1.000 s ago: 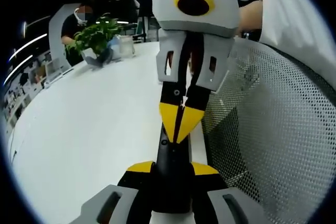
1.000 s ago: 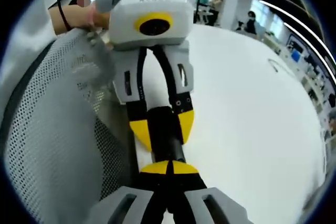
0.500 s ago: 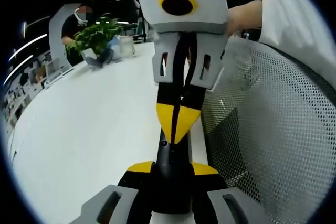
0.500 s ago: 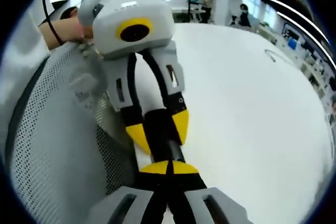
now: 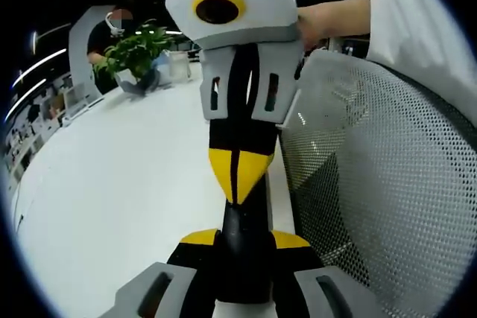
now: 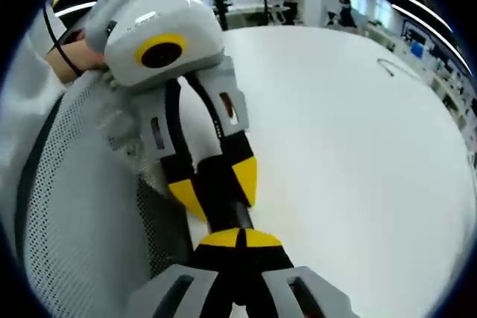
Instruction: Press the specified remote control buttons in sequence, fully releasing each button before pressing the next.
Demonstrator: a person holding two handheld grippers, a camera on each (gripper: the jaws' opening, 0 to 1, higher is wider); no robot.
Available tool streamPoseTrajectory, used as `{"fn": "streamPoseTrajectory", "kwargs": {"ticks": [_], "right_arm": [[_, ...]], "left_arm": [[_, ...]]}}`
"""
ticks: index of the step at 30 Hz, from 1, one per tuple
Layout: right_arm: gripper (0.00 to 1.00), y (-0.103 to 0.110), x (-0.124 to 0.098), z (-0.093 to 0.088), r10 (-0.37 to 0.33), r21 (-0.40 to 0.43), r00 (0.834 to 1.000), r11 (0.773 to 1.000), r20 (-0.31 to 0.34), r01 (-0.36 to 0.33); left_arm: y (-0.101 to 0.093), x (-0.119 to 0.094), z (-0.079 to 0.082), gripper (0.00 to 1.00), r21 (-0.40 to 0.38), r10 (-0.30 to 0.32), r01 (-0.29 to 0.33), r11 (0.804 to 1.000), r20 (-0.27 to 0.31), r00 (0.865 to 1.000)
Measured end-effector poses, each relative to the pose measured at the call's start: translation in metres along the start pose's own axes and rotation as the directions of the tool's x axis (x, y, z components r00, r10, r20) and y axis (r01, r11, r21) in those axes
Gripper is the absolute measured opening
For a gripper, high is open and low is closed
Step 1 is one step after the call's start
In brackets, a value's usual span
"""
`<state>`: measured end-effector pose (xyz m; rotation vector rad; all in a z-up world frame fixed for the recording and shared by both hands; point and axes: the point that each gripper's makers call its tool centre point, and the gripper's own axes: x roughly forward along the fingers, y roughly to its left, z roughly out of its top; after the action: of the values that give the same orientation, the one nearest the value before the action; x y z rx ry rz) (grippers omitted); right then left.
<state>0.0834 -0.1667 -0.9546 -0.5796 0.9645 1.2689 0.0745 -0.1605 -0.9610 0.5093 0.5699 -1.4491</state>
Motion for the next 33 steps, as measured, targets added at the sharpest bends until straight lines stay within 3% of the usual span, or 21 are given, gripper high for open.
{"fn": "streamPoseTrajectory", "kwargs": {"ticks": [9, 12, 17, 21, 27, 30, 33], "right_arm": [[0.0, -0.003, 0.003, -0.001, 0.035, 0.055, 0.993, 0.998, -0.116, -0.029], [0.0, -0.003, 0.003, -0.002, 0.038, 0.068, 0.991, 0.997, -0.127, -0.029], [0.0, -0.003, 0.002, -0.003, 0.051, 0.105, 0.995, 0.994, -0.087, -0.042], [0.0, 0.0, 0.0, -0.002, 0.006, 0.017, 1.0, 1.0, -0.016, -0.006], [0.0, 0.008, 0.0, 0.0, -0.044, -0.124, 0.999, 0.991, 0.014, 0.045], [0.0, 0.018, 0.002, 0.005, -0.014, -0.111, 0.999, 0.994, 0.042, 0.018], [0.0, 0.015, 0.003, 0.005, -0.034, -0.123, 0.999, 0.992, 0.032, 0.037]], "left_arm": [[0.001, 0.0, 0.0, 0.25, 0.001, 0.001, -0.001, 1.0, -0.002, 1.0], [0.001, 0.0, 0.0, 0.25, 0.001, 0.002, -0.002, 1.0, -0.003, 1.0], [0.001, 0.0, 0.0, 0.24, 0.002, 0.002, -0.002, 1.0, -0.003, 1.0], [0.001, 0.0, 0.0, 0.25, 0.0, 0.002, -0.002, 1.0, -0.002, 1.0], [0.0, 0.0, 0.0, 0.25, -0.001, 0.002, -0.002, 1.0, -0.001, 1.0], [0.0, 0.001, 0.0, 0.25, -0.002, 0.002, -0.002, 1.0, -0.001, 1.0], [0.001, 0.001, 0.0, 0.25, -0.002, 0.003, -0.003, 1.0, -0.002, 1.0]]}}
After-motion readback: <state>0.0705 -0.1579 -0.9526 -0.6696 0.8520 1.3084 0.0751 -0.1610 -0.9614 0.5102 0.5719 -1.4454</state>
